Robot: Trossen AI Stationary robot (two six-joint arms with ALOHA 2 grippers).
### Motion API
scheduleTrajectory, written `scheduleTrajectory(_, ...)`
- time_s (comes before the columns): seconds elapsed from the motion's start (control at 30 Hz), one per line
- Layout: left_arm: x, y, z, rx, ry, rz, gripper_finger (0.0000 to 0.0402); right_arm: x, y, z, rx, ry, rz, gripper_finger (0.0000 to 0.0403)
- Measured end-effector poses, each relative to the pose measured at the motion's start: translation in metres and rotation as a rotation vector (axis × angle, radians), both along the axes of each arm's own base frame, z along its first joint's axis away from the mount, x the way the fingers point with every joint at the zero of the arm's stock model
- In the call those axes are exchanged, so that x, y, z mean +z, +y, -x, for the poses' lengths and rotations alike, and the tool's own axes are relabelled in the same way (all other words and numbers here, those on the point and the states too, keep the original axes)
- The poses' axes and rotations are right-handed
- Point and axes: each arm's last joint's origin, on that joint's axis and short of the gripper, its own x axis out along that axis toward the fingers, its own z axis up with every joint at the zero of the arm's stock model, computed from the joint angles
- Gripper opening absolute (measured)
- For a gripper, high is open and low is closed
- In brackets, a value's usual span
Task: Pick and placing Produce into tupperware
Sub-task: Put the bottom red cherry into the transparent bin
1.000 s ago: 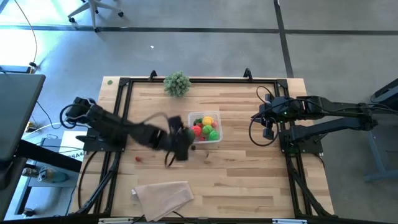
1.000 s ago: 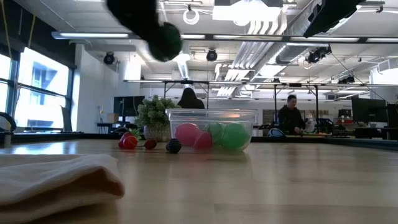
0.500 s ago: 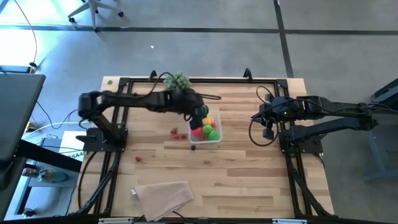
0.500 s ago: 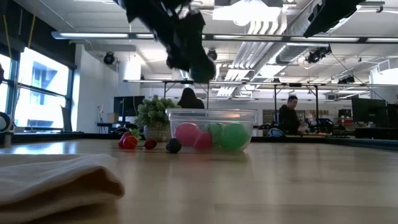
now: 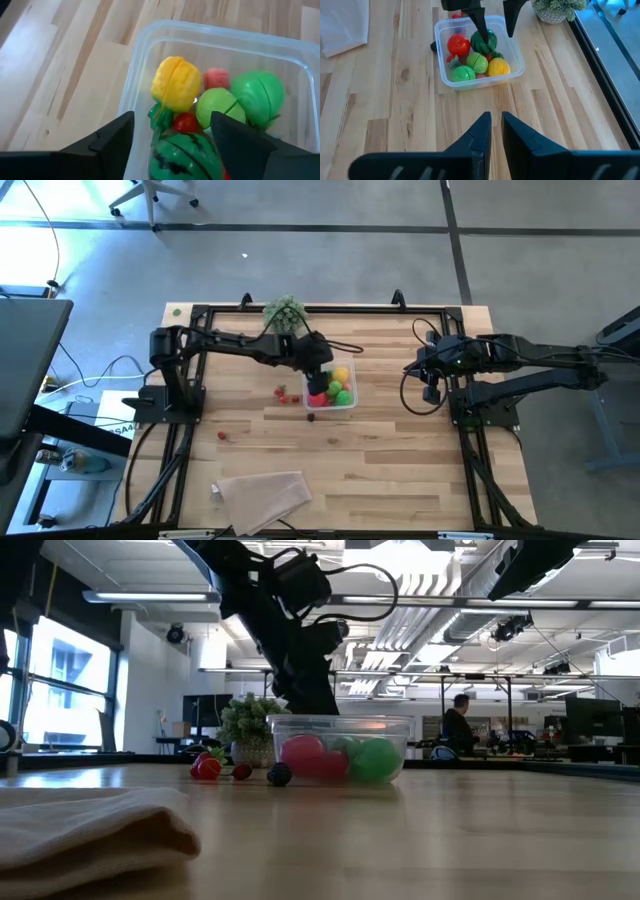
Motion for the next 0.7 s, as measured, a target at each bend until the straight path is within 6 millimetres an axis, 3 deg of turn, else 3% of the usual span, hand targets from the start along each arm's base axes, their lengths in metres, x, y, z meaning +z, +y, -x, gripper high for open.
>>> scheduleTrajectory(0.43, 0.004, -0.003, 0.005, -0.016, 0.057, 0.078, 0.0205, 0.0, 0.0, 0.0, 0.0, 0.0, 0.0, 0.0034)
scheduleTrajectory(0.7, 0.054, -0.015, 0.019, 0.069, 0.331, 0.292, 0.0178, 0.0, 0.0, 0.0, 0.0, 0.0, 0.0, 0.0034)
